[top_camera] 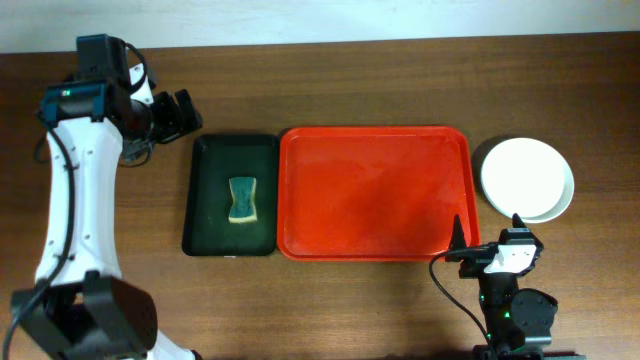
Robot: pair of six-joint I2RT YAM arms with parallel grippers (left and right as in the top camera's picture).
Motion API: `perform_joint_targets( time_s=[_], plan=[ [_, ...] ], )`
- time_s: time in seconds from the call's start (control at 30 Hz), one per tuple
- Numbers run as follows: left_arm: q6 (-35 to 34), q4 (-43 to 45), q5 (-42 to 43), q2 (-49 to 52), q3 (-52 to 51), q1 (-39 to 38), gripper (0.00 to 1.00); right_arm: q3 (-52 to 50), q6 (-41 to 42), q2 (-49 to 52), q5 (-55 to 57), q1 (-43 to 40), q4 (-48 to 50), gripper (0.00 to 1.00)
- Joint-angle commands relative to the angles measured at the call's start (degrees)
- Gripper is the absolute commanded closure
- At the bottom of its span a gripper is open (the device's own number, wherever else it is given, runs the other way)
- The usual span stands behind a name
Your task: Clean dirty plates on tray and stack at the side
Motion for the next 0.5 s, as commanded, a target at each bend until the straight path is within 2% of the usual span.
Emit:
perform_joint_targets(
  time_s=[0.0,0.33,0.47],
  plan=[
    [-0.3,-0.1,0.4,-9.5,0.7,-0.2,0.01,-0.3,0.0,-0.5,-0.3,-0.4,-0.4,0.01],
    [-0.3,-0.1,0.4,-31.8,0.7,-0.2,0.01,-0.3,0.0,-0.5,-0.3,-0.4,-0.4,0.01],
    [-0.3,-1.0,-4.7,-39.2,-0.1,-0.2,0.01,-0.3,0.0,-0.5,-0.3,-0.4,-0.4,0.01]
  ],
)
